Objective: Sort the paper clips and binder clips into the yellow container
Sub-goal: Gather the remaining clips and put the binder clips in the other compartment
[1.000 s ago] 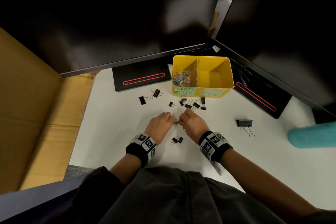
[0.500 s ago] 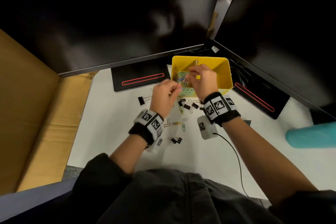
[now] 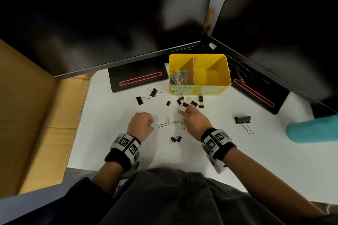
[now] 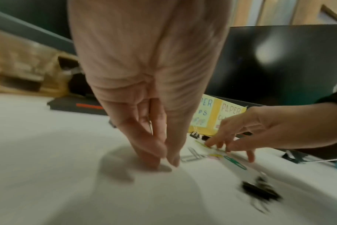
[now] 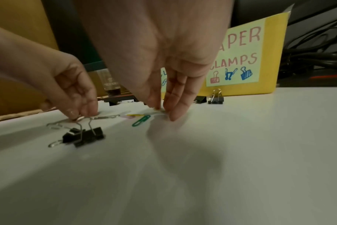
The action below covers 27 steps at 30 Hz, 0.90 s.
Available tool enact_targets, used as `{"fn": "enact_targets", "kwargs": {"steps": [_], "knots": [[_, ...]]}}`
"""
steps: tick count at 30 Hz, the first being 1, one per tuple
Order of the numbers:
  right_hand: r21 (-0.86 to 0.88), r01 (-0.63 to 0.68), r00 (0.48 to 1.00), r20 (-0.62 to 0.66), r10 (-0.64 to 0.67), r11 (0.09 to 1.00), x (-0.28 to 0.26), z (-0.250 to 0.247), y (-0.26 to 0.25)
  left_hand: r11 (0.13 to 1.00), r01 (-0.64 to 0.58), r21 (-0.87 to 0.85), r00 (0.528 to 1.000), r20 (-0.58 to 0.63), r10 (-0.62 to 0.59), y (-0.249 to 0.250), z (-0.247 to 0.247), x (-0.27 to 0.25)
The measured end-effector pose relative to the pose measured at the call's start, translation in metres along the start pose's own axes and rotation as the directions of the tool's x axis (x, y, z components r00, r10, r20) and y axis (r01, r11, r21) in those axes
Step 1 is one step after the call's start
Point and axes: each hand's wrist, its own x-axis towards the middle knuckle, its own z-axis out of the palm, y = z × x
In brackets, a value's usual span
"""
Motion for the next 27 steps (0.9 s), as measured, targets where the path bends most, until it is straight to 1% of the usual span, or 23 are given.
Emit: {"fn": "enact_targets", "kwargs": {"steps": [1, 3, 5, 8, 10, 12, 14, 17, 19, 21, 23, 27], "knots": [[-0.003, 0.03, 1.0, 0.001, -0.03, 1.0, -0.003, -0.001, 0.001, 0.998, 0.012, -0.055, 1.0, 0.015, -0.011, 0.001, 0.006, -0.005], [0.015, 0.059, 0.998, -0.004, -0.059, 0.998, -0.009, -0.004, 0.007, 0.993, -0.017, -0.114, 1.0, 0.024, 0.02, 0.009, 0.017, -0.008], [0.066, 0.016, 1.0, 0.003, -0.017, 0.998, -0.016, -0.008, 0.015, 0.99, -0.05, -0.131, 0.998, 0.026, 0.054, 0.019, 0.025, -0.005], [0.147, -0.103, 0.995, 0.032, 0.099, 0.984, -0.023, -0.01, 0.021, 0.986, -0.097, -0.139, 0.995, 0.023, 0.101, 0.033, 0.035, 0.004], [0.22, -0.117, 0.993, 0.001, 0.119, 0.969, -0.022, -0.007, 0.014, 0.981, -0.12, -0.153, 0.991, 0.038, 0.127, 0.041, 0.038, 0.008], [0.268, -0.099, 0.993, -0.032, 0.111, 0.958, -0.016, -0.001, 0.006, 0.976, -0.136, -0.169, 0.988, 0.051, 0.146, 0.045, 0.037, 0.01], [0.312, -0.093, 0.991, -0.068, 0.119, 0.945, -0.011, 0.002, 0.005, 0.979, -0.151, -0.137, 0.987, 0.036, 0.157, 0.042, 0.033, 0.011], [0.332, -0.144, 0.981, -0.072, 0.178, 0.932, -0.009, 0.003, 0.007, 0.987, -0.158, 0.028, 0.986, 0.054, 0.157, 0.034, 0.028, 0.013], [0.322, -0.166, 0.981, -0.043, 0.189, 0.932, -0.009, 0.004, 0.005, 0.987, -0.161, 0.012, 0.986, 0.057, 0.16, 0.033, 0.029, 0.014], [0.32, -0.147, 0.984, -0.048, 0.17, 0.936, -0.006, 0.006, 0.001, 0.981, -0.187, -0.062, 0.981, 0.034, 0.189, 0.035, 0.032, 0.014], [0.339, -0.116, 0.984, -0.09, 0.154, 0.934, -0.003, 0.009, -0.002, 0.97, -0.216, -0.109, 0.976, 0.009, 0.218, 0.036, 0.035, 0.015], [0.384, -0.083, 0.979, -0.141, 0.148, 0.919, -0.001, 0.015, 0.0, 0.964, -0.245, -0.102, 0.969, -0.026, 0.244, 0.033, 0.039, 0.019]]}}
